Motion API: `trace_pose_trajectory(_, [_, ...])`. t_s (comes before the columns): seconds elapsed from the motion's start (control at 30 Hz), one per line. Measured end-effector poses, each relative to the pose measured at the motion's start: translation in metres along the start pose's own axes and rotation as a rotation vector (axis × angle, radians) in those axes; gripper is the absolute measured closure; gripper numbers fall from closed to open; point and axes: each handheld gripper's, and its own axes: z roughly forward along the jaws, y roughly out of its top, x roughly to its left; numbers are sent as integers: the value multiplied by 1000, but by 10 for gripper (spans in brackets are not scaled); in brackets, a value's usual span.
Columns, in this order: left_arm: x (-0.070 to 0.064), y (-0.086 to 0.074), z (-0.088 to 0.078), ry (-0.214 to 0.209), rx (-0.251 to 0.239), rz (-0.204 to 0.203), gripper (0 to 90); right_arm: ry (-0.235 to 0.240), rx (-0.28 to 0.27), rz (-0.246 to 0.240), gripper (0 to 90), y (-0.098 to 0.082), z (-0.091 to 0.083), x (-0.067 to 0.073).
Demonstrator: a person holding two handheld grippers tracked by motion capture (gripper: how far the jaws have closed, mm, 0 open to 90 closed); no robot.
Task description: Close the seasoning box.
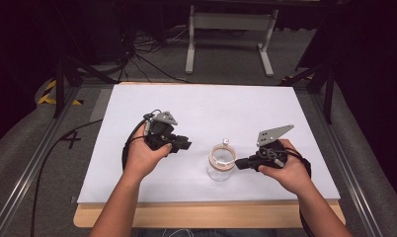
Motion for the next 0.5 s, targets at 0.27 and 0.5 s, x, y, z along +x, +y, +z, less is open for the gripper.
trace_pose_trajectory(0.27, [8, -17, -23, 68, -36, -53, 684, -74, -121, 22, 765, 5, -27, -17])
trace_pose_trajectory(0.5, [25, -35, -35, 84, -65, -100, 668, -195, -158, 57, 675, -2, -44, -42])
